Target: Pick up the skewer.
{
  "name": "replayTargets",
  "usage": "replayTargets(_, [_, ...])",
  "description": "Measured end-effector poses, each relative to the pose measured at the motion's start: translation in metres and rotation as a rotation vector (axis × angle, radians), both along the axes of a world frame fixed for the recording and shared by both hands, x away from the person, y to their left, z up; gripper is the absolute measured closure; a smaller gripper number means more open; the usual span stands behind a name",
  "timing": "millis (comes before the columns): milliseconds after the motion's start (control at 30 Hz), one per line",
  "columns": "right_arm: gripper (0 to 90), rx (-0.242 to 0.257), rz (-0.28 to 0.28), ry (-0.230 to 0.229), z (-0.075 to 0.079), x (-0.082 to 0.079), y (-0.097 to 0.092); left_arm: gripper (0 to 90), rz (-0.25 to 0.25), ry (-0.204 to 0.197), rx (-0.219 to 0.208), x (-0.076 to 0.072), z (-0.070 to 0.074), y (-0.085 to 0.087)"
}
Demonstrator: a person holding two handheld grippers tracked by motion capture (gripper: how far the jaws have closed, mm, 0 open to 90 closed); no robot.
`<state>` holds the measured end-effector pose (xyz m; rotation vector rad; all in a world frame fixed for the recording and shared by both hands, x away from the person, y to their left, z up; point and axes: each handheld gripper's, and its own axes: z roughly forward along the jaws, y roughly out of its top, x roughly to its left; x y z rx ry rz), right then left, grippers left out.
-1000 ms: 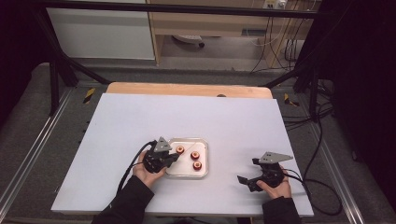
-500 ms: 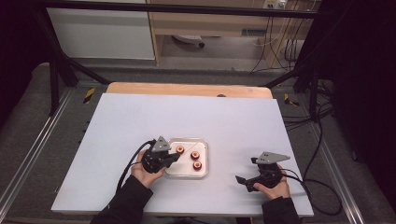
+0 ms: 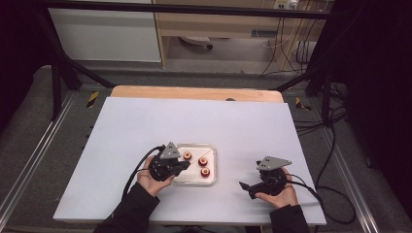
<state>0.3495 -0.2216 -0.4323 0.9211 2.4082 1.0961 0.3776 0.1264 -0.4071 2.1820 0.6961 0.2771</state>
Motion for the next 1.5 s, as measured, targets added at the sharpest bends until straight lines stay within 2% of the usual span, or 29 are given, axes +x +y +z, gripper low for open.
replayTargets(200, [2.9, -0.052, 0.036, -0.034, 0.011, 0.001, 0.016, 88.6, -0.029, -0.007, 0.020, -0.003, 0.007, -0.005])
replayTargets(267, [3.7, -0.092, 0.048, -0.043, 0.014, 0.001, 0.023, 88.6, -0.040, -0.008, 0.028, -0.003, 0.009, -0.008])
replayTargets(300, [4.2, -0.129, 0.064, -0.055, 0.018, 0.001, 0.029, 88.6, -0.045, -0.009, 0.032, -0.004, 0.010, -0.009])
replayTargets(333, [4.2, -0.129, 0.064, -0.055, 0.018, 0.001, 0.029, 88.6, -0.053, -0.006, 0.030, -0.004, 0.011, -0.010])
replayTargets(433, [5.1, -0.171, 0.091, -0.087, 0.023, 0.001, 0.039, 88.6, -0.066, -0.004, 0.033, -0.005, 0.012, -0.014])
replayTargets(600, [6.3, -0.251, 0.138, -0.136, 0.029, -0.002, 0.052, 88.6, -0.092, -0.001, 0.059, -0.005, 0.016, -0.021])
replayTargets(767, [10.3, -0.312, 0.186, -0.179, 0.032, -0.004, 0.063, 88.6, -0.123, 0.001, 0.091, -0.007, 0.019, -0.031])
replayTargets(867, [12.9, -0.355, 0.210, -0.205, 0.032, -0.005, 0.067, 88.6, -0.147, 0.003, 0.104, -0.008, 0.020, -0.038])
replayTargets(900, [14.4, -0.383, 0.228, -0.220, 0.032, -0.006, 0.069, 88.6, -0.152, 0.003, 0.109, -0.009, 0.020, -0.040])
replayTargets(1100, [20.2, -0.416, 0.276, -0.255, 0.031, -0.006, 0.072, 88.6, -0.186, 0.013, 0.149, -0.009, 0.019, -0.053])
replayTargets(1200, [23.1, -0.449, 0.310, -0.270, 0.029, -0.006, 0.073, 88.6, -0.198, 0.020, 0.152, -0.009, 0.020, -0.060])
replayTargets(1400, [33.9, -0.495, 0.371, -0.293, 0.026, -0.006, 0.073, 88.6, -0.227, 0.022, 0.177, -0.012, 0.022, -0.075])
replayTargets(1500, [41.4, -0.526, 0.407, -0.304, 0.023, -0.006, 0.073, 88.6, -0.243, 0.021, 0.177, -0.012, 0.023, -0.081])
